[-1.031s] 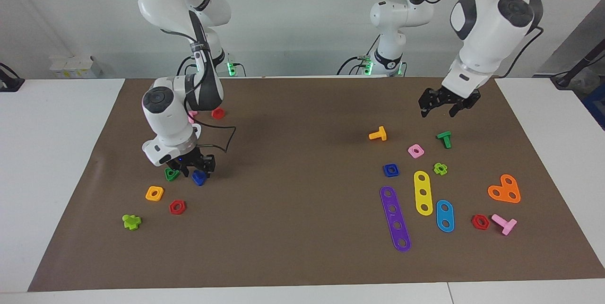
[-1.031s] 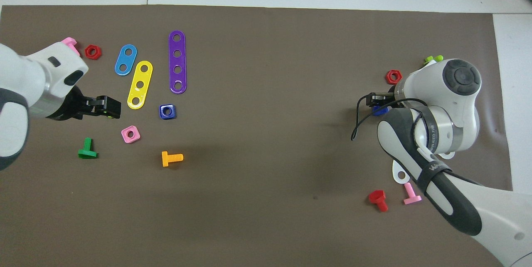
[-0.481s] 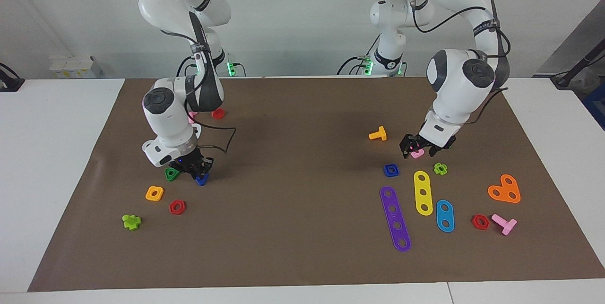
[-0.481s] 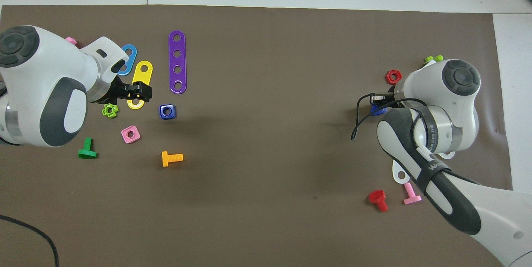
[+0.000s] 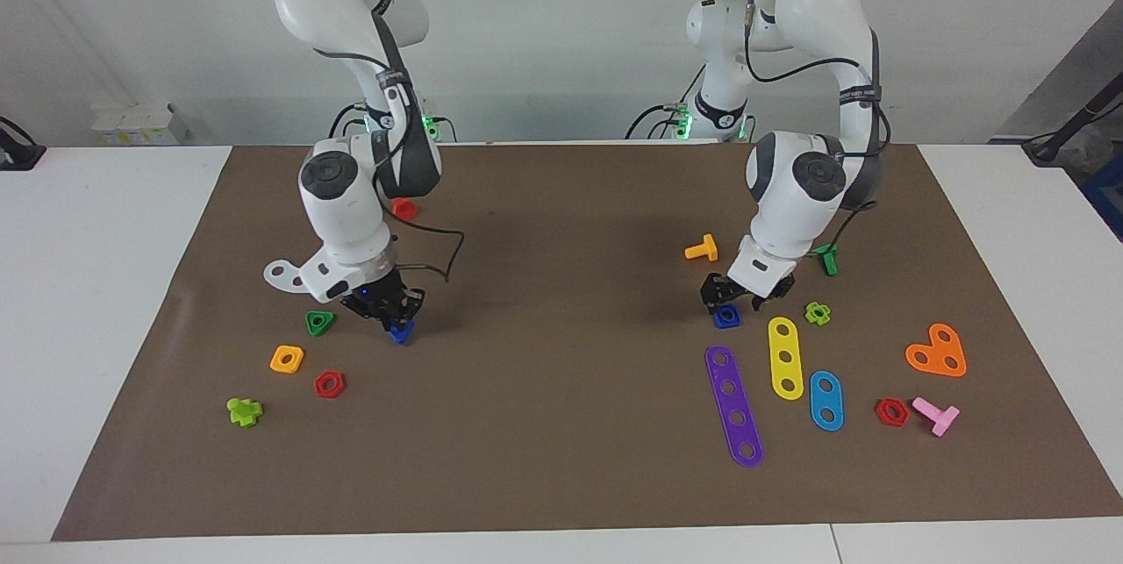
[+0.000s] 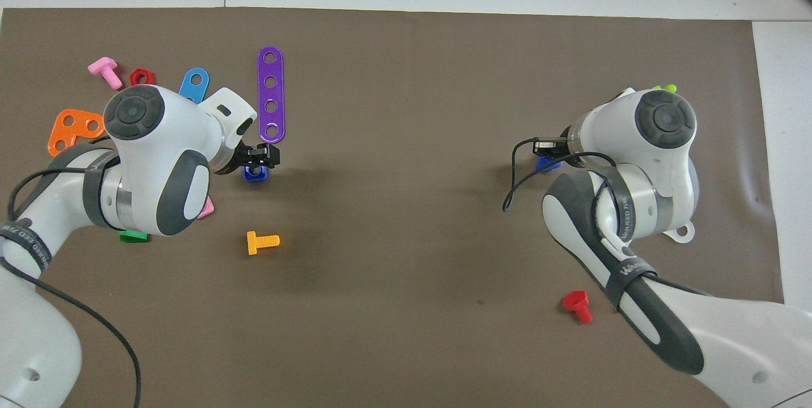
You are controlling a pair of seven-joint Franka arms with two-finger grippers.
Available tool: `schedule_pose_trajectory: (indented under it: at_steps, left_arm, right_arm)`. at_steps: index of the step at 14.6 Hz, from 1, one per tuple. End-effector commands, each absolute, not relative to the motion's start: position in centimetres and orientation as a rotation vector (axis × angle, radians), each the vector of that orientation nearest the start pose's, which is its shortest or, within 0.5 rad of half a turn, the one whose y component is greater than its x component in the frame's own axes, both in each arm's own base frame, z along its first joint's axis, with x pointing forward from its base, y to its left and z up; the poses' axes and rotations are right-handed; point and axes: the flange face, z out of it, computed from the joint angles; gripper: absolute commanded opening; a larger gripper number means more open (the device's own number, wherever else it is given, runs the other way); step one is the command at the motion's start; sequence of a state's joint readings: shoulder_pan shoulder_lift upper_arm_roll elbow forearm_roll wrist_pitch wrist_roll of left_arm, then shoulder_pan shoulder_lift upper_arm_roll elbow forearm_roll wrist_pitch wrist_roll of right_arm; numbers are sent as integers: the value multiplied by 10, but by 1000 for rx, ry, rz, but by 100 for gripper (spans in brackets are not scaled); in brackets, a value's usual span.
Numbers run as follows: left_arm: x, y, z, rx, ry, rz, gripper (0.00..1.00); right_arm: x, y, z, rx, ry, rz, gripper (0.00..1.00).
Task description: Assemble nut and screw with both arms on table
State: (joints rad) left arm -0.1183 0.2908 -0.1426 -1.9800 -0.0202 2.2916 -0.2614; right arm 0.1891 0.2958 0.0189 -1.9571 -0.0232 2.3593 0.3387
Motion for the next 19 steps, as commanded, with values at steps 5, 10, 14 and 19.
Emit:
schedule_pose_trajectory:
  at_steps: [5, 10, 14, 19]
  left_arm:
    - [572, -151, 296, -3188, -107, -65, 74]
    - [567, -157, 290, -3187, -137, -69, 56]
    - [568, -157, 291, -3185, -130, -62, 7]
    - [576, -159, 303, -3187, -133, -71, 0]
  right_arm:
    - [576, 262, 352, -3044, 333, -199, 0]
    - [552, 324, 353, -3041, 300, -193, 0]
    - [547, 369, 337, -3053, 350, -215, 0]
    - [543, 381, 329, -3060, 368, -211, 0]
